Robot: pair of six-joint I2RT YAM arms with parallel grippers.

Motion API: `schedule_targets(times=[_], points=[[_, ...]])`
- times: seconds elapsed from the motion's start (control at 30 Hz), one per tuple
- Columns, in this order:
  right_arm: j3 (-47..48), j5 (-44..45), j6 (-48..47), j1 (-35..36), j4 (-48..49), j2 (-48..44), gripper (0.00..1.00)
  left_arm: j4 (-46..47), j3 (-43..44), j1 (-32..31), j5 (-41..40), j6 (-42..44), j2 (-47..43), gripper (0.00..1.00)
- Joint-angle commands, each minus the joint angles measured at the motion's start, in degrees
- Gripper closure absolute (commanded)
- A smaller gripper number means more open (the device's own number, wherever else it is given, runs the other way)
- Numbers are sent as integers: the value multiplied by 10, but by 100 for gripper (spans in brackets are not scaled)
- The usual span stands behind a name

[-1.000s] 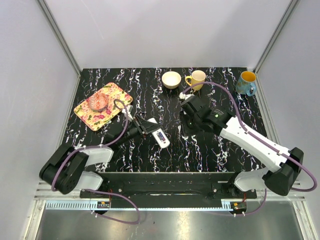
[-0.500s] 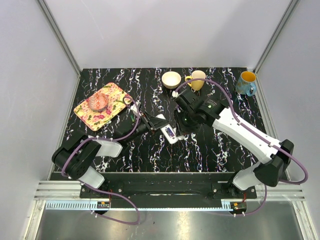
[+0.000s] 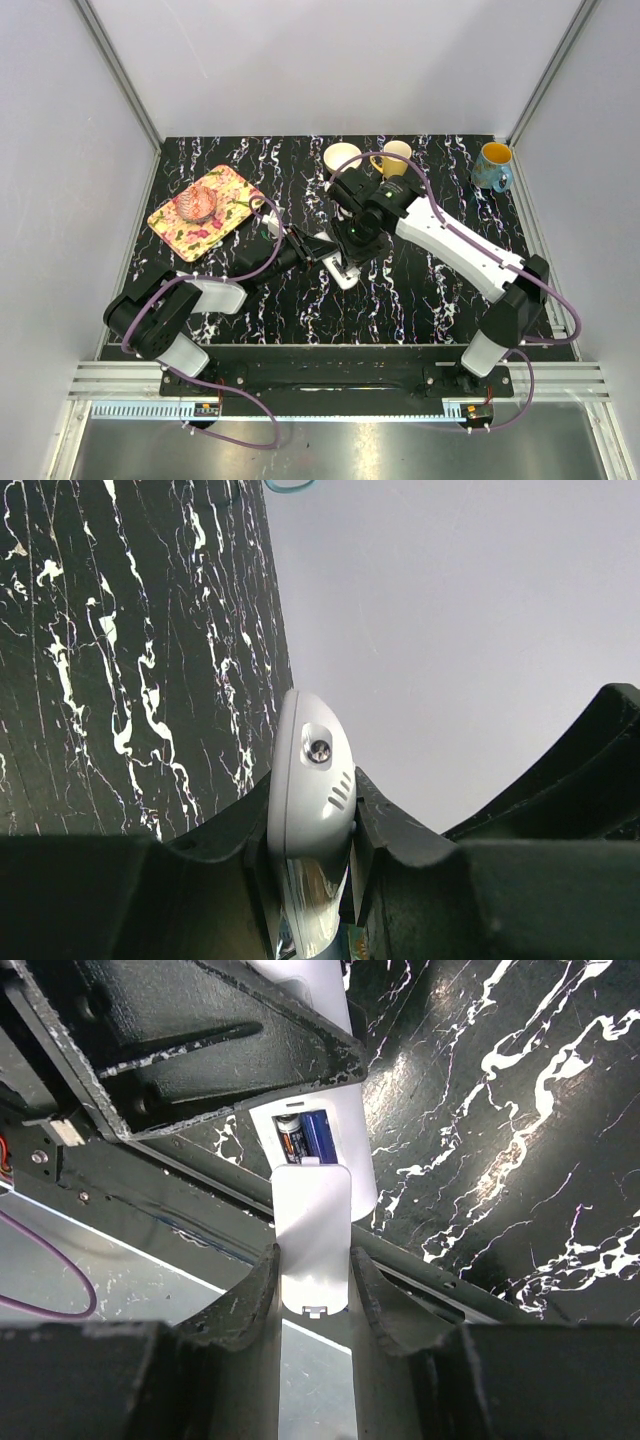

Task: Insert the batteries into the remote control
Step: Load the battery cover into the remote control.

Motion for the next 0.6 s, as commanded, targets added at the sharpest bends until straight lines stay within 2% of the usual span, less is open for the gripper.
schedule_targets(times=[0.0,0.57], points=[[31,-24,-19,3,-26,20,100,23,4,-5,-23,3,-21,100],[19,-17,-11,3,9,46,100,12,8,-13,-23,7,-26,100]])
